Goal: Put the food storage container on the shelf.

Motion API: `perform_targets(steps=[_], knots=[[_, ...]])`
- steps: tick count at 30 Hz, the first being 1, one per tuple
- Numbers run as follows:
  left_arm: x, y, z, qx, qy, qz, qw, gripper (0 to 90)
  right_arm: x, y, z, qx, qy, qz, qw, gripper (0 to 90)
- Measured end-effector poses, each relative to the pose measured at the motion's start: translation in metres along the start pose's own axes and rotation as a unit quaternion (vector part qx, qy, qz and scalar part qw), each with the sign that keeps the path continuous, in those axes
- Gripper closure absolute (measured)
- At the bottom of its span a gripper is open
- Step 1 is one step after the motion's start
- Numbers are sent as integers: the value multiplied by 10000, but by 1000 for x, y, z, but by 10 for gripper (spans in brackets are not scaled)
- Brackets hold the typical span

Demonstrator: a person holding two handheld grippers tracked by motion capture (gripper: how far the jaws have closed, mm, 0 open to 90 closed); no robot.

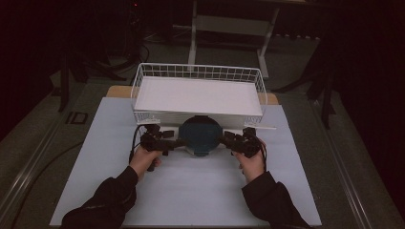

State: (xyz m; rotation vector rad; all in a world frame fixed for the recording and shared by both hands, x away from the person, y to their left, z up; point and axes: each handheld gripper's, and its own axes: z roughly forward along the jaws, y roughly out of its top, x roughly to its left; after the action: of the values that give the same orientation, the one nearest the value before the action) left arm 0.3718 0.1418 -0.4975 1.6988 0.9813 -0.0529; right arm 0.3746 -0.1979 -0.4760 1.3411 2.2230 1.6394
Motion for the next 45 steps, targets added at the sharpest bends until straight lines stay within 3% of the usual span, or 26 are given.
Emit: perform_targets(steps=[5,9,13,18,20,26,36,45], knots=[[-13,-3,-13,-30,-209,162,9996,26,17,-7,-5,90,133,-83,9998,486],[-22,-12,-22,59,-329,287,9990,18,32,-14,-8,192,236,-206,9993,552],[-33,-22,-27,198,-299,666,9971,18,41,-21,-9,335,428,-177,9984,698],[-42,-32,-33,210,-317,849,9957,18,49,-29,-1,598,610,-247,9960,895],[-44,-34,-35,174,-284,911,9953,17,53,-35,7,774,651,-310,9944,898],[-48,-36,-39,18,-236,1013,9946,18,52,-39,19,889,585,-361,9937,898],[-52,-40,-38,50,-233,1162,9929,18,46,-35,31,864,466,-330,9946,899],[-51,-43,-37,136,-261,1117,9933,18,38,-26,39,758,301,-276,9963,899]])
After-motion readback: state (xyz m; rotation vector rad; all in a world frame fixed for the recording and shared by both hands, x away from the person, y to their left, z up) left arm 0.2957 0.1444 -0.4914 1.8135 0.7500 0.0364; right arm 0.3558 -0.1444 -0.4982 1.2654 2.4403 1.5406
